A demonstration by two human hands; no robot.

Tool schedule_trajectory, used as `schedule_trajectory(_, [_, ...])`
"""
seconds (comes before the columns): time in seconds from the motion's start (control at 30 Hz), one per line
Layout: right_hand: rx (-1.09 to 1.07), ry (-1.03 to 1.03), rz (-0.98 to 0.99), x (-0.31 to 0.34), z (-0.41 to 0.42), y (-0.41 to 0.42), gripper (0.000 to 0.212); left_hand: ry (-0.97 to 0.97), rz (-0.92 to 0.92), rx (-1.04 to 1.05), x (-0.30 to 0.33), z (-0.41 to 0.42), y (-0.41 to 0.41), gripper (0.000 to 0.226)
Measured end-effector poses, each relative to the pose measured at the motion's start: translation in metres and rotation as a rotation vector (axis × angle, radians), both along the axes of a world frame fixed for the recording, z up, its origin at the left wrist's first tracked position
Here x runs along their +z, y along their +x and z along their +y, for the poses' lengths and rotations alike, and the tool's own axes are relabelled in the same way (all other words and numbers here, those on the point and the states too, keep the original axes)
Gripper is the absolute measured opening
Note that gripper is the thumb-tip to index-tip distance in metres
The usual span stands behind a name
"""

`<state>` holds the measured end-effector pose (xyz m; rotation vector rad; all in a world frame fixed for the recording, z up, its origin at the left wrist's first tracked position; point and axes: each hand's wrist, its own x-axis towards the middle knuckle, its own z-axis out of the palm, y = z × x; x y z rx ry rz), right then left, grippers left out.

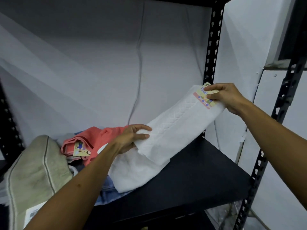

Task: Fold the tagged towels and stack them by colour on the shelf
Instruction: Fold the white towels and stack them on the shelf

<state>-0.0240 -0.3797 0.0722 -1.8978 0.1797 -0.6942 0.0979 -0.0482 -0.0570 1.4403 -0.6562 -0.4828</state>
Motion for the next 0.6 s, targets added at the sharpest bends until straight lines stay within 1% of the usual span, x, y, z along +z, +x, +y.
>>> schedule_trajectory(0.07, [-0.040,0.058,0.061,-0.014,-0.009,-0.006,0.027,-0.111,0.085,0.029,0.010,0.003,-0.008,0.024])
schedule_trajectory(0.1, [-0.060,0.068,0.122,-0.021,-0.012,-0.010,0.025,-0.152,0.127,0.057,0.014,0.004,-0.010,0.024])
schedule_trajectory(0.17, [-0.095,0.040,0.284,-0.038,-0.016,-0.018,0.023,-0.144,0.181,0.066,0.014,0.006,-0.012,0.024])
schedule_trajectory(0.2, [-0.113,0.013,0.364,-0.047,-0.018,-0.021,0.022,-0.095,0.197,0.042,0.011,0.007,-0.013,0.024])
schedule_trajectory(0.27, [-0.139,-0.049,0.493,-0.069,-0.021,-0.029,0.020,0.079,0.187,0.007,-0.005,0.007,-0.013,0.024])
schedule_trajectory(0.37, [-0.133,-0.136,0.591,-0.110,-0.026,-0.037,0.019,0.362,0.136,-0.008,-0.036,-0.001,-0.021,0.021])
schedule_trajectory(0.43, [-0.137,-0.213,0.547,-0.139,-0.030,-0.039,0.021,0.473,0.100,-0.010,-0.051,-0.010,-0.031,0.021])
schedule_trajectory(0.53, [-0.178,-0.318,0.429,-0.172,-0.035,-0.038,0.027,0.570,0.083,-0.015,-0.066,-0.019,-0.035,0.020])
schedule_trajectory(0.6, [-0.200,-0.424,0.460,-0.185,-0.038,-0.034,0.040,0.649,0.000,-0.015,-0.068,-0.023,-0.036,0.019])
